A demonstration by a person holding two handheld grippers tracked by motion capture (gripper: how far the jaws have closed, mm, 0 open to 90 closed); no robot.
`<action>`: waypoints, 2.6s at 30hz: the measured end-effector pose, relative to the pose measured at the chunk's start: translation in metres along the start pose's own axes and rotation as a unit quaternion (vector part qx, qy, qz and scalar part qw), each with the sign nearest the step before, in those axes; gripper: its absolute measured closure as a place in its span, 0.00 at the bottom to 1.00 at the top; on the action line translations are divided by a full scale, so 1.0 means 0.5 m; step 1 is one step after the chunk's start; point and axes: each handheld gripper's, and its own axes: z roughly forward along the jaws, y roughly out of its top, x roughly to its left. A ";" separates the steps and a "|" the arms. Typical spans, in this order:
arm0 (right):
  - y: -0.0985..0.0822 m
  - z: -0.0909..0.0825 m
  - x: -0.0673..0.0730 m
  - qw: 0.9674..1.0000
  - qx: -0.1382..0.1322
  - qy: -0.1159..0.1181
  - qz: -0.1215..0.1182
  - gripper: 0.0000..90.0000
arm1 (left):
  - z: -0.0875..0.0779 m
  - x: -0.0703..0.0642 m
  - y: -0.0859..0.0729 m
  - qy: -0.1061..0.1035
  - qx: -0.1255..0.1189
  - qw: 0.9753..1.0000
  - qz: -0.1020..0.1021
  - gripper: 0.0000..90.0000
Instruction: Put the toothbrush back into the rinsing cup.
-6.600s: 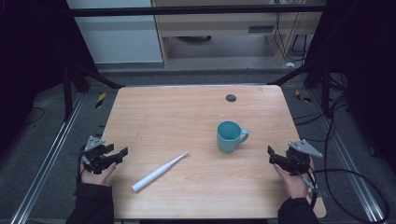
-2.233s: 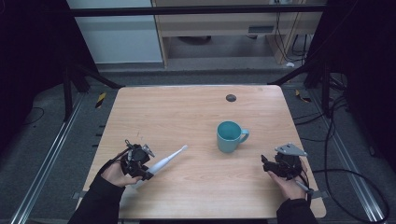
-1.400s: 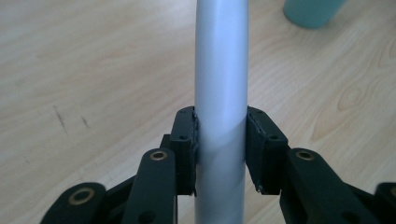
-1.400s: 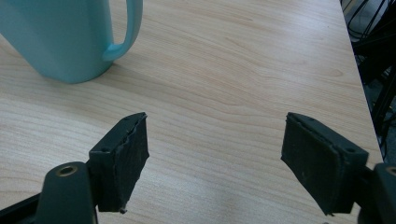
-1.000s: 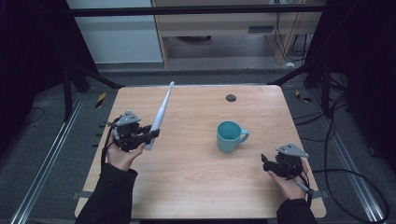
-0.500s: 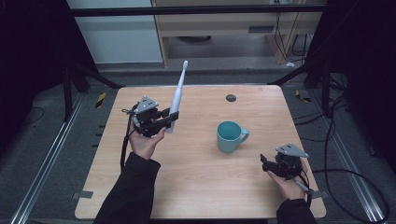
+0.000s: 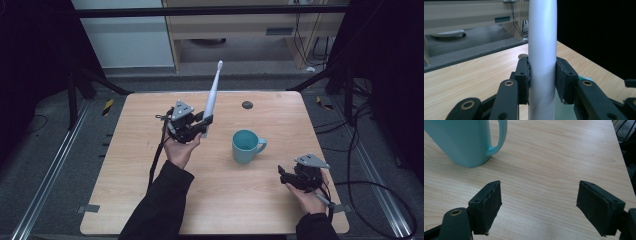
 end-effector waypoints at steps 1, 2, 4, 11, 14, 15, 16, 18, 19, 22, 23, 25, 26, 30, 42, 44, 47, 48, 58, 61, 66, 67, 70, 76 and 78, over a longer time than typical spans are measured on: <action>0.000 0.000 -0.001 1.000 0.000 0.000 -0.001 0.22 | 0.007 -0.006 0.000 -0.005 -0.003 1.000 -0.001 0.73; 0.000 0.000 -0.001 1.000 0.000 0.000 -0.001 0.22 | 0.014 -0.011 0.000 -0.004 -0.004 1.000 0.001 0.73; 0.000 0.000 0.000 1.000 0.001 -0.001 0.000 0.22 | 0.025 -0.018 -0.002 -0.005 -0.003 1.000 0.001 0.73; 0.000 0.001 0.000 1.000 0.001 -0.001 -0.003 0.22 | 0.058 -0.043 -0.007 -0.013 -0.015 1.000 -0.005 0.73; 0.000 0.001 -0.001 1.000 0.001 -0.002 -0.005 0.22 | 0.069 -0.052 -0.008 -0.017 -0.018 1.000 -0.007 0.73; 0.000 0.001 -0.001 1.000 0.001 -0.002 -0.006 0.22 | 0.073 -0.055 -0.008 -0.017 -0.019 1.000 -0.007 0.73; 0.000 0.001 -0.001 1.000 0.001 -0.003 -0.006 0.22 | 0.076 -0.058 -0.009 -0.018 -0.019 1.000 -0.005 0.73; -0.001 0.002 0.000 1.000 0.001 -0.003 -0.007 0.22 | 0.082 -0.063 -0.011 -0.018 -0.022 1.000 -0.007 0.73; -0.001 0.002 0.000 1.000 0.001 -0.003 -0.007 0.22 | 0.086 -0.066 -0.011 -0.018 -0.024 1.000 -0.008 0.73; 0.000 0.001 -0.001 1.000 0.001 -0.003 -0.007 0.22 | 0.095 -0.073 -0.012 -0.016 -0.028 0.999 -0.011 0.73; 0.000 0.001 -0.001 1.000 0.000 -0.004 -0.005 0.22 | 0.101 -0.079 -0.012 -0.015 -0.029 0.999 -0.010 0.73; 0.000 0.001 -0.002 1.000 0.001 -0.004 -0.003 0.21 | 0.105 -0.083 -0.013 -0.014 -0.029 0.999 -0.010 0.73; 0.000 0.001 -0.002 1.000 0.001 -0.004 -0.003 0.21 | 0.108 -0.087 -0.013 -0.012 -0.028 0.999 -0.009 0.73; 0.000 0.000 -0.002 1.000 -0.001 -0.005 -0.004 0.21 | 0.121 -0.099 -0.018 -0.005 -0.031 0.999 -0.010 0.73; -0.001 -0.001 -0.005 1.000 0.000 -0.006 -0.002 0.21 | 0.167 -0.143 -0.039 0.004 -0.031 0.999 -0.009 0.73; -0.001 -0.001 -0.005 1.000 0.001 -0.006 -0.002 0.21 | 0.173 -0.147 -0.044 0.008 -0.028 1.000 -0.007 0.73; -0.001 -0.001 -0.004 1.000 0.002 -0.005 -0.001 0.21 | 0.184 -0.152 -0.054 0.012 -0.022 1.000 -0.004 0.73; -0.001 -0.001 -0.004 1.000 0.002 -0.005 -0.001 0.21 | 0.184 -0.152 -0.054 0.012 -0.022 1.000 -0.004 0.73; -0.001 -0.001 -0.005 1.000 0.002 -0.005 -0.002 0.21 | 0.199 -0.157 -0.081 0.018 -0.016 1.000 -0.010 0.73; -0.001 -0.001 -0.004 1.000 0.003 -0.005 -0.002 0.21 | 0.203 -0.159 -0.091 0.018 -0.012 1.000 -0.010 0.73; -0.001 0.001 -0.005 1.000 0.003 -0.006 -0.005 0.21 | 0.209 -0.160 -0.111 0.016 -0.008 1.000 -0.017 0.73; -0.001 0.000 -0.004 1.000 0.004 -0.006 -0.003 0.21 | 0.211 -0.159 -0.115 0.018 -0.005 1.000 -0.019 0.73; -0.001 0.001 -0.005 1.000 0.005 -0.006 -0.004 0.21 | 0.213 -0.160 -0.119 0.018 -0.003 1.000 -0.018 0.73; -0.001 0.001 -0.005 1.000 0.005 -0.006 -0.003 0.20 | 0.213 -0.160 -0.135 0.019 -0.002 1.000 -0.021 0.73; -0.001 0.001 -0.005 1.000 0.005 -0.006 -0.004 0.20 | 0.214 -0.159 -0.138 0.018 0.001 1.000 -0.021 0.73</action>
